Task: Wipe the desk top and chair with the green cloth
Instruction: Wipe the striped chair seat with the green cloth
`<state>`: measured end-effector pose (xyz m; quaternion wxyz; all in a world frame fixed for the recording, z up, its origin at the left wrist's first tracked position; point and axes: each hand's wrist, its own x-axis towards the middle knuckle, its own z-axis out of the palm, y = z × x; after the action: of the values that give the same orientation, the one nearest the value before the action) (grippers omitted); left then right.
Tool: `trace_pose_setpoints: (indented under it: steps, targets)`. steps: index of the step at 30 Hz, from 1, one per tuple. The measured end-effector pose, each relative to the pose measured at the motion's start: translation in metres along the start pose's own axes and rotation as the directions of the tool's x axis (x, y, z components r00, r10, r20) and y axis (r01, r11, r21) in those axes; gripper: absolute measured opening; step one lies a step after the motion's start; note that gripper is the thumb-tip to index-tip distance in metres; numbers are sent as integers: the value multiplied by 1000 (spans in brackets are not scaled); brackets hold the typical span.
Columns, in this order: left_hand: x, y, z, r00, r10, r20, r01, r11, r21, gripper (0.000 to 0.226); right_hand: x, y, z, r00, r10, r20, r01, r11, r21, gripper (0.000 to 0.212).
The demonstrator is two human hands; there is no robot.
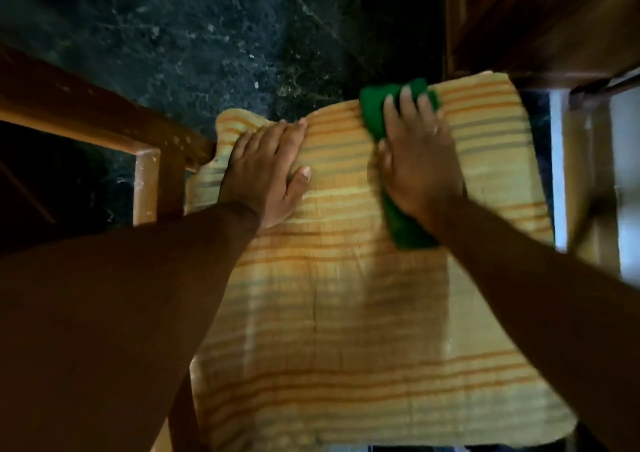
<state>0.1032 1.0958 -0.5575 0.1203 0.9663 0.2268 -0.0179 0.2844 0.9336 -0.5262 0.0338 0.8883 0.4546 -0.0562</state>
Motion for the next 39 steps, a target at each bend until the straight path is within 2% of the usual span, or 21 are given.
trace_pose_setpoints:
  steps: [3, 5, 6, 8, 9, 10, 11, 13, 15, 16, 18, 20, 22, 25, 28, 30, 32, 34, 35, 37, 39]
  targets:
    - [0, -1, 1, 1000, 10, 3, -10, 1000, -7, 71, -125, -35, 15, 949, -294, 113, 289, 955, 60, 64]
    - [0, 0, 0, 1000, 13, 5, -13, 1000, -19, 71, -204, -36, 14, 778, -583, 236, 577, 811, 100, 70]
    - [0, 0, -1, 1000, 12, 10, -11, 1000, -26, 72, -221, -26, 12, 654, -692, 306, 699, 707, 107, 74]
    - [-1, 1, -2, 1000, 6, 17, -5, 999, -34, 73, -209, -2, 7, 411, -861, 300, 870, 469, 154, 75]
    - [-2, 1, -2, 1000, 2, 15, -1, 999, -33, 73, -188, 8, 3, 324, -903, 282, 907, 381, 177, 71]
    - [-3, 1, -1, 1000, 0, 12, 0, 1000, -31, 73, -163, 16, 1, 307, -914, 266, 920, 356, 163, 67]
    - [-3, 1, -1, 1000, 1, 9, 0, 1000, -31, 74, -134, 26, -1, 378, -889, 259, 901, 418, 119, 63]
    - [-3, 1, 0, 1000, -1, 4, 1, 1000, -28, 74, -76, 48, -5, 692, -697, 188, 708, 706, 15, 60]
    - [-1, 0, 0, 1000, 3, 6, -3, 1000, -26, 74, -22, 79, -11, 938, -335, 88, 336, 942, 8, 62]
    - [-1, -1, 0, 1000, 9, 9, -9, 1000, -24, 74, -4, 91, -15, 983, -172, 59, 171, 985, 23, 61]
    - [-1, -1, 2, 1000, 20, 6, -20, 1000, -16, 73, 2, 91, -19, 1000, -4, 17, 3, 999, 50, 61]
    - [-2, -2, 3, 1000, 24, -2, -24, 1000, -8, 72, -34, 61, -8, 1000, 8, -2, -8, 999, 53, 62]
    - [-2, -2, 4, 1000, 23, -3, -23, 1000, 2, 72, -117, 10, 13, 982, -178, 60, 174, 983, 60, 61]
    - [-1, -1, 4, 1000, 13, 2, -13, 1000, 18, 73, -272, -48, 36, 814, -564, 138, 546, 825, 149, 58]
    - [0, -1, 2, 1000, 19, 6, -20, 999, 47, 72, -319, -41, 48, 734, -656, 176, 623, 754, 209, 58]
    - [1, 1, -3, 1000, 22, 14, -23, 996, 83, 71, -299, -16, 42, 746, -645, 166, 611, 762, 213, 58]
    - [2, 5, -9, 999, 5, 38, -9, 994, 111, 72, -264, 23, 31, 870, -480, 111, 465, 875, 138, 61]
    - [1, 6, -13, 996, -37, 85, 25, 990, 140, 75, -216, 83, 19, 985, -138, 102, 122, 982, 146, 66]
    - [0, 8, -14, 992, -57, 109, 42, 989, 139, 77, -192, 113, 11, 992, 60, 111, -79, 981, 175, 66]
    - [5, 12, -18, 990, -21, 141, 5, 993, 114, 80, -150, 154, 0, 924, 340, 174, -377, 889, 261, 69]
    - [12, 11, -22, 979, 113, 171, -133, 985, 111, 80, -134, 159, 0, 878, 431, 209, -479, 799, 364, 65]
